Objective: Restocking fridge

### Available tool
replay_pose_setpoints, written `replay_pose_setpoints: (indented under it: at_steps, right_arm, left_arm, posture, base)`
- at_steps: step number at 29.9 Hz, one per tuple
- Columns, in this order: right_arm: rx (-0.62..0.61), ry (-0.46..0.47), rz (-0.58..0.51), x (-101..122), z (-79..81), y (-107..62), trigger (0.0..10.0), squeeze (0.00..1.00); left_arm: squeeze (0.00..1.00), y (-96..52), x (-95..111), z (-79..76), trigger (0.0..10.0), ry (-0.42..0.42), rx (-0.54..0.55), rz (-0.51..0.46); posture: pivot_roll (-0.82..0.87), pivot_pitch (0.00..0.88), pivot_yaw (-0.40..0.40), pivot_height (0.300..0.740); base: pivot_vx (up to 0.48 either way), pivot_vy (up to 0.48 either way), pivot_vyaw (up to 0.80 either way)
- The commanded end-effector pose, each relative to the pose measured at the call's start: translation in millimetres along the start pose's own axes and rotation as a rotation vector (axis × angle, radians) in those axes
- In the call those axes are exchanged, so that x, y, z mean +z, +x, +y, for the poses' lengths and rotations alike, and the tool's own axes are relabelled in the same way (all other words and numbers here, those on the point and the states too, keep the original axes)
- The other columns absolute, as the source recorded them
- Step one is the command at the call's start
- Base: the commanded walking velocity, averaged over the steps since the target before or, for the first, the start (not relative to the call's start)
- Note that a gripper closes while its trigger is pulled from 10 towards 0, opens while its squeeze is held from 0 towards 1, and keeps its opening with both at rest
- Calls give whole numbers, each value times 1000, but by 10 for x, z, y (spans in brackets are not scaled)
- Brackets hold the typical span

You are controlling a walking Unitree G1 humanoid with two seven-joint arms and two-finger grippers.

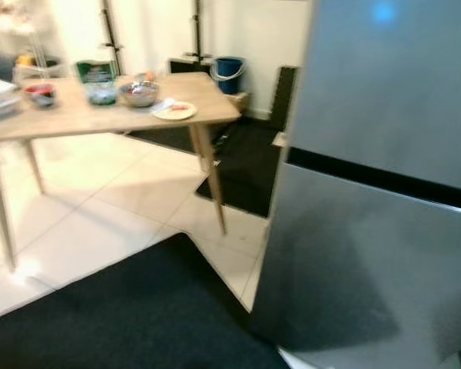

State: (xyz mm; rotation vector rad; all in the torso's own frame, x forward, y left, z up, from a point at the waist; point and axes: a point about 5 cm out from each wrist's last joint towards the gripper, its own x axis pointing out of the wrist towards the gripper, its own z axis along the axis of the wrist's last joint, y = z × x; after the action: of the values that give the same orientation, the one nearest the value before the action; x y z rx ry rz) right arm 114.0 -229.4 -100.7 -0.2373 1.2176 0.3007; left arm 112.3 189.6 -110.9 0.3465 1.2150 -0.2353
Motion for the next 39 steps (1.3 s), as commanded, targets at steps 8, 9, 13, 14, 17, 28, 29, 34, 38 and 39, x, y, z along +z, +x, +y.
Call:
replay_pose_setpoints:
  at_steps: [8, 9, 13, 14, 17, 28, 29, 34, 38, 39]
  right_arm:
    - [-6, 4, 1, -8, -34, -12, 10000, 0]
    - [-4, 6, 1, -12, -30, -12, 10000, 0]
    - [-1, 8, 3, -20, -21, -10, 10000, 0]
    - [-1, 9, 3, -22, -19, -10, 10000, 0]
    - [0, 10, 3, -24, -18, -10, 10000, 0]
    - [0, 7, 4, -28, -18, -11, 10000, 0]
    - [-1, 7, 4, -28, -19, -11, 10000, 0]
    - [-38, 15, -3, -25, -52, -17, 10000, 0]
    - [-54, 10, 0, -26, -66, -19, 10000, 0]
    - [-54, 10, 0, -26, -66, -19, 10000, 0]
  left_arm:
    - [0, 5, -37, -158, 10000, 8, -54, 12]
    - [0, 5, -33, -158, 10000, 6, -55, 10]
    - [0, 5, -31, -151, 10000, 6, -54, 9]
    - [0, 5, -30, -149, 10000, 5, -54, 9]
    - [0, 5, -25, -148, 10000, 4, -53, 7]
    - [0, 6, -21, -156, 10000, 0, -55, 7]
    - [0, 6, -21, -157, 10000, -1, -55, 7]
    - [0, 6, -25, -161, 10000, -18, -50, 8]
    - [0, 6, -27, -161, 10000, -28, -49, 9]
    - [0, 6, -27, -161, 10000, -28, -49, 9]
  posture:
    - [-43, 0, -55, 740]
    - [-43, 0, -55, 740]
    - [-45, 0, -51, 740]
    - [-45, 0, -51, 740]
    - [-45, 0, -51, 740]
    - [-46, 0, -50, 740]
    - [-46, 0, -50, 740]
    - [-46, 0, -56, 740]
    - [-46, 0, -55, 740]
    - [-46, 0, -55, 740]
  base:
    - [0, 0, 766]
    - [0, 0, 769]
    - [0, 0, 769]
    - [0, 0, 769]
    - [0, 0, 769]
    - [0, 0, 769]
    - [0, 0, 769]
    - [0, 0, 444]
    - [0, 0, 0]
    - [0, 0, 0]
